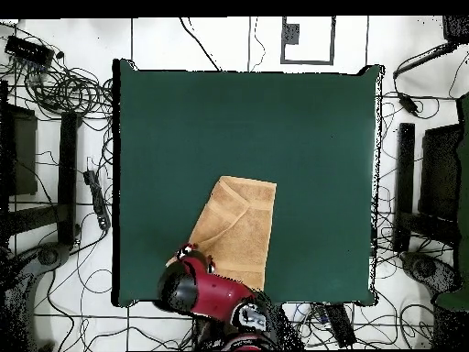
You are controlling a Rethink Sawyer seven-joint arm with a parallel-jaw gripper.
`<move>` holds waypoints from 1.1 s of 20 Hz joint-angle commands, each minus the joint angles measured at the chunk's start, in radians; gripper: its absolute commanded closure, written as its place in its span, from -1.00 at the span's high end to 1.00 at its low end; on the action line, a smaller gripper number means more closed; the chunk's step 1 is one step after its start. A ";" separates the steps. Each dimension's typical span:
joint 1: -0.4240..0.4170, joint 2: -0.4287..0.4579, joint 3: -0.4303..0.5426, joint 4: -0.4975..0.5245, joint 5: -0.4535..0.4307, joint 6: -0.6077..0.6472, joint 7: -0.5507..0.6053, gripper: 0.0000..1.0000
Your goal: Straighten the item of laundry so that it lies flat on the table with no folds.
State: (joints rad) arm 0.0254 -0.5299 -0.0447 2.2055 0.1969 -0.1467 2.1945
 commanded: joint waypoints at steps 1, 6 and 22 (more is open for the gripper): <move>-0.099 0.099 0.124 -0.123 -0.139 -0.009 -0.012 1.00; -0.086 0.123 0.200 -0.154 -0.158 -0.067 0.109 1.00; -0.050 -0.266 0.096 -0.138 -0.204 0.317 -0.035 1.00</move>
State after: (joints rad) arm -0.0369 -0.6133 0.0006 2.1648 0.0183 -0.0856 2.1945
